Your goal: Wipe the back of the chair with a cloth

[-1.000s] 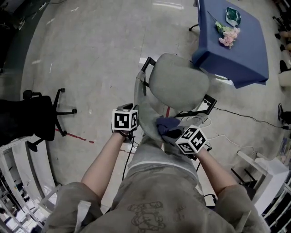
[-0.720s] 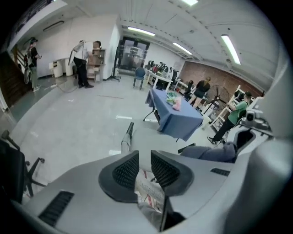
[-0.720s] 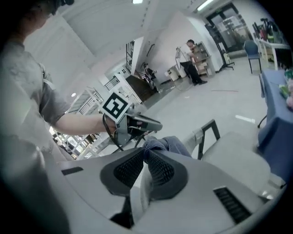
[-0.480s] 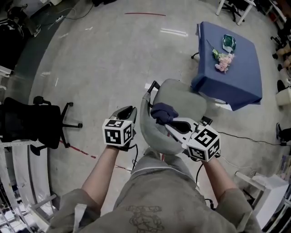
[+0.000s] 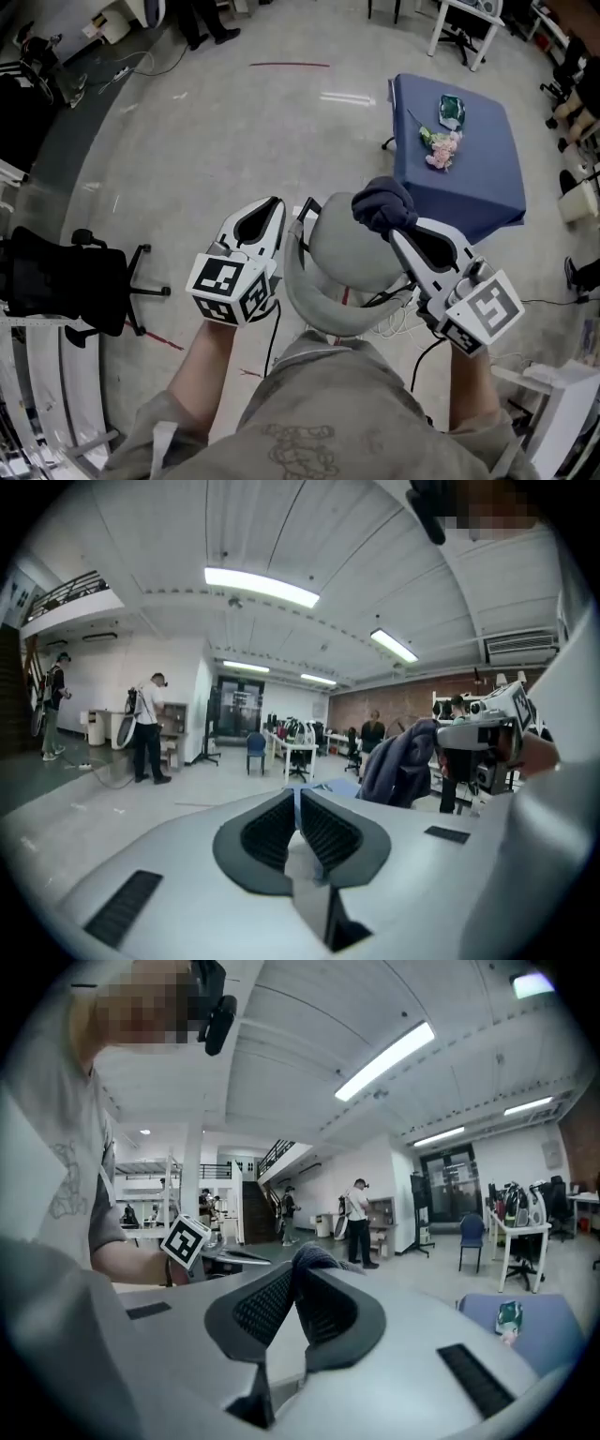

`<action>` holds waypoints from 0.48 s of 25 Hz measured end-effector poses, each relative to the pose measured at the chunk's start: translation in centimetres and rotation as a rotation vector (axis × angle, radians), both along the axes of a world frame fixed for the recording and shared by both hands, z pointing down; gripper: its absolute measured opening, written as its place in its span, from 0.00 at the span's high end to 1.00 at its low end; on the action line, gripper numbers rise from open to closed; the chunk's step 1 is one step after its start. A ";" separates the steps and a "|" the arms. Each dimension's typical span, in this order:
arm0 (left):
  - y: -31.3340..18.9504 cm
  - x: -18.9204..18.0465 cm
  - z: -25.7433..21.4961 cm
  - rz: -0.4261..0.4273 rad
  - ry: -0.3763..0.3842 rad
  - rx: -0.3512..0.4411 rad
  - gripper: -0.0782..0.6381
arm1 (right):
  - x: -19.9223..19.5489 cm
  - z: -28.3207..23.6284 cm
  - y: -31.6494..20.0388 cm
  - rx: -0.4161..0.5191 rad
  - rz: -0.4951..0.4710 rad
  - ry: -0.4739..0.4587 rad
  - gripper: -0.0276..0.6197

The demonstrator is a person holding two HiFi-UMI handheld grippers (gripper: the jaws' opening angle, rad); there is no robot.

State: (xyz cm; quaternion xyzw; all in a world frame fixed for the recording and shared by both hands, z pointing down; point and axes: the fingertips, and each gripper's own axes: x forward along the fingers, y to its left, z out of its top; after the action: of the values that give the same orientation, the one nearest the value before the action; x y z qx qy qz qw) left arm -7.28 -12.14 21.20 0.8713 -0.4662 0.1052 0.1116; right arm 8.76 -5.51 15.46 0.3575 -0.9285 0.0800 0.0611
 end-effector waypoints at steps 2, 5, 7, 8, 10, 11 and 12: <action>-0.2 0.5 -3.1 -0.001 0.027 0.075 0.84 | 1.2 -2.7 0.3 0.055 0.046 -0.034 0.87; -0.1 1.5 -6.9 0.032 0.033 0.181 0.84 | 2.5 -6.8 1.0 0.136 0.125 -0.127 0.87; 0.3 2.3 -8.8 0.052 0.023 0.235 0.84 | 3.5 -8.8 1.6 0.178 0.172 -0.163 0.87; 0.5 2.7 -9.6 0.061 0.016 0.258 0.84 | 4.2 -9.4 1.9 0.201 0.193 -0.156 0.87; 0.9 3.5 -10.8 0.087 0.002 0.299 0.84 | 5.7 -10.1 2.6 0.248 0.232 -0.117 0.87; 1.1 4.0 -11.2 0.102 -0.001 0.314 0.84 | 6.2 -10.6 3.0 0.269 0.247 -0.109 0.87; 1.3 4.3 -11.5 0.116 -0.002 0.325 0.84 | 6.6 -11.1 3.4 0.286 0.259 -0.110 0.87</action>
State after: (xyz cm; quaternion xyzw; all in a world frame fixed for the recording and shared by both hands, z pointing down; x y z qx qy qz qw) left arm -2.95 -10.79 9.72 0.9032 -0.4261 0.0357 -0.0377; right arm 15.32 -2.15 4.31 0.4738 -0.8787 -0.0260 -0.0521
